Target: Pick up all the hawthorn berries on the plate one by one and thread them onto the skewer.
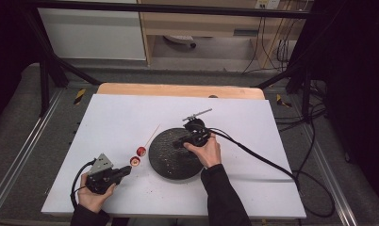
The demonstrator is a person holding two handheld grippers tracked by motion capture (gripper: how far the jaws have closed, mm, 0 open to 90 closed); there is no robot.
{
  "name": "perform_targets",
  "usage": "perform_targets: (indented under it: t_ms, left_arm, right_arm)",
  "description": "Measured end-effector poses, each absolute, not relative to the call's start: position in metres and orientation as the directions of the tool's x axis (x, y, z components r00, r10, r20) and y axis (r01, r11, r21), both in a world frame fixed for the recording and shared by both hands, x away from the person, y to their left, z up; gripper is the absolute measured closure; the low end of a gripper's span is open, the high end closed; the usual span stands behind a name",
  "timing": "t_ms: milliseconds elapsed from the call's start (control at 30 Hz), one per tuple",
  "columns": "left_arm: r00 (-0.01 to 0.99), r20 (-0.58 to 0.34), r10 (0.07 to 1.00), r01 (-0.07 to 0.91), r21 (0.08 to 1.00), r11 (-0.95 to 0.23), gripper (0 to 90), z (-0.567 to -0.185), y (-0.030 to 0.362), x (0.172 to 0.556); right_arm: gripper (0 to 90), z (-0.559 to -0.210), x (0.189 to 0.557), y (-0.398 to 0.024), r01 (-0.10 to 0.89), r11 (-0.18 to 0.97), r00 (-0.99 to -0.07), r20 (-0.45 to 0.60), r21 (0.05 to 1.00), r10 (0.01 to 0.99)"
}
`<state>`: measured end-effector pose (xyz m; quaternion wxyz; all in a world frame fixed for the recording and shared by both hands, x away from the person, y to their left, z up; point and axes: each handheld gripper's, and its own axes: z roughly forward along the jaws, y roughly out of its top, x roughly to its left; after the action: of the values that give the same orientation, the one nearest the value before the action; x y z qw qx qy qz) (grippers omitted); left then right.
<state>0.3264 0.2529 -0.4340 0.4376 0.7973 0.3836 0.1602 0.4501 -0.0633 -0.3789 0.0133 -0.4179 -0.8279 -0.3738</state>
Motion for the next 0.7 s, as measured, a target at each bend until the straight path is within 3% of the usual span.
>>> perform_targets:
  t_ms: [700]
  left_arm:
    - [0.667, -0.06, 0.743, 0.443, 0.833, -0.331, 88.3, -0.436, 0.228, 0.322]
  right_arm:
    - [63.0, -0.414, 0.402, -0.13, 0.659, 0.003, -0.566, 0.494, 0.752, 0.66]
